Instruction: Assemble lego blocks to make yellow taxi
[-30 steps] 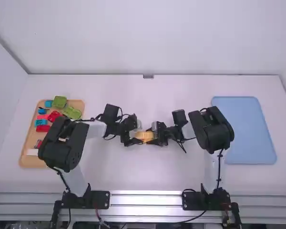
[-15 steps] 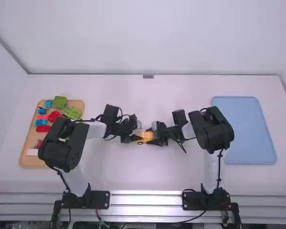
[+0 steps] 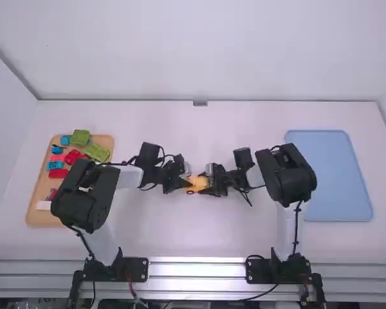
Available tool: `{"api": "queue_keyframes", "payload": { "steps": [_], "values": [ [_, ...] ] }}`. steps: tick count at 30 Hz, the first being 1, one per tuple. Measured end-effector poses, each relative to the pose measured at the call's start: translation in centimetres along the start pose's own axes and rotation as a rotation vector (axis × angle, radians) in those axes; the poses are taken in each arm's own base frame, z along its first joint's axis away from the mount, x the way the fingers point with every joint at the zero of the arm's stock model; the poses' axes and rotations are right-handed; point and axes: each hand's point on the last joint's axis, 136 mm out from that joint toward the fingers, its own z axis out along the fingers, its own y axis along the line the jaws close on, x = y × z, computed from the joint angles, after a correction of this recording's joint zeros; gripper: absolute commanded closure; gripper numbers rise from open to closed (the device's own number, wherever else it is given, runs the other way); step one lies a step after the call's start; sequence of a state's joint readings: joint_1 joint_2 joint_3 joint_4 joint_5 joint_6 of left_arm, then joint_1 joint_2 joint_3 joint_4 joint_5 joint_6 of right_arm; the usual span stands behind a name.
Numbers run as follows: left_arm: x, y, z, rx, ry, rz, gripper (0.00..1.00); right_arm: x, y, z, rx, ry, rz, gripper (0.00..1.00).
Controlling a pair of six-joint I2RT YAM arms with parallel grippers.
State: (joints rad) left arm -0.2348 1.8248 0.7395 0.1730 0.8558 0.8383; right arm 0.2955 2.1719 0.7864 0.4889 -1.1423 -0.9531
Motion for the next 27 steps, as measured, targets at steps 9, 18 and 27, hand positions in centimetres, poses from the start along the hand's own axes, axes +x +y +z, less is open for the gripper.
{"api": "queue_keyframes", "payload": {
  "steps": [9,18,27],
  "values": [
    [-0.1,-0.8,0.0,0.036,-0.011,-0.031,0.98,0.1,0.9,0.0,-0.037,-0.006,-0.024,0.43],
    [0.4,-1.9,-0.1,0.08,0.001,-0.041,0.98,0.1,1.1,0.0,-0.045,-0.008,-0.053,0.43],
    [0.5,-2.0,-0.1,0.083,0.004,-0.011,0.45,0.1,1.2,0.1,-0.048,-0.007,-0.056,0.42]
  ]
}}
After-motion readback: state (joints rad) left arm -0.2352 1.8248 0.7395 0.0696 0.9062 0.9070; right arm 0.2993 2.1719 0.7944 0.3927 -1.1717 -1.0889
